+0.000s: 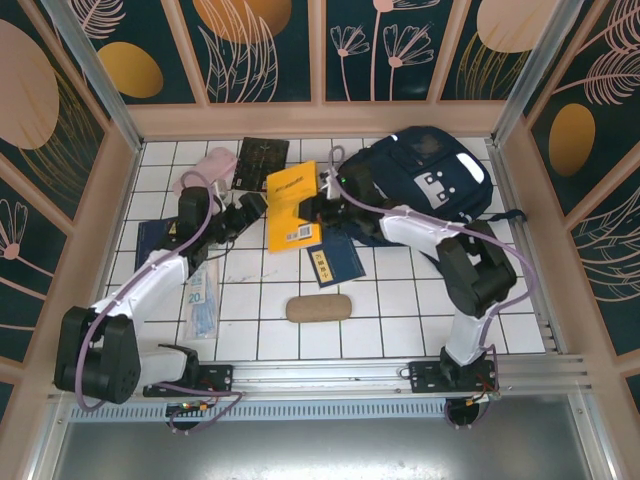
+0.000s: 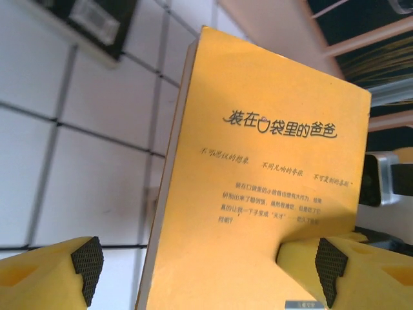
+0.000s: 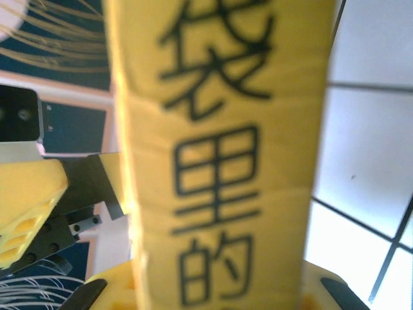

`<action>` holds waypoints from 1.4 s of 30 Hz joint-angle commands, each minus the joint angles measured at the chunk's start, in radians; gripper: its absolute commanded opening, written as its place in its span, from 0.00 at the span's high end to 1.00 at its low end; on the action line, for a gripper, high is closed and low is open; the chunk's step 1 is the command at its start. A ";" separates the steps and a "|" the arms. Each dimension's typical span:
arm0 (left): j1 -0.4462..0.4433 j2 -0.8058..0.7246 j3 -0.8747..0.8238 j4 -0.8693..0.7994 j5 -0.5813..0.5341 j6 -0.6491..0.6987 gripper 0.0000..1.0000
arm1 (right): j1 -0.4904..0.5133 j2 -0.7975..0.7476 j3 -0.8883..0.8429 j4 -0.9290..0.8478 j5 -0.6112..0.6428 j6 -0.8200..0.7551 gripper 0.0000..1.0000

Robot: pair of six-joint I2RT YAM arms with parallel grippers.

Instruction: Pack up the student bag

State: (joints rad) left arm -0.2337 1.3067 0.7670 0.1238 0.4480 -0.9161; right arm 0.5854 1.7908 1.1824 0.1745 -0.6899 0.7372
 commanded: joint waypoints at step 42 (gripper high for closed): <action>0.008 0.229 0.114 0.767 0.462 -0.470 0.96 | -0.139 -0.001 0.064 0.311 -0.332 0.147 1.00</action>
State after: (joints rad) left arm -0.2207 1.5837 0.8627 0.8173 0.8833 -1.3903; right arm 0.4438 1.7870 1.2095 0.5232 -1.0008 0.9646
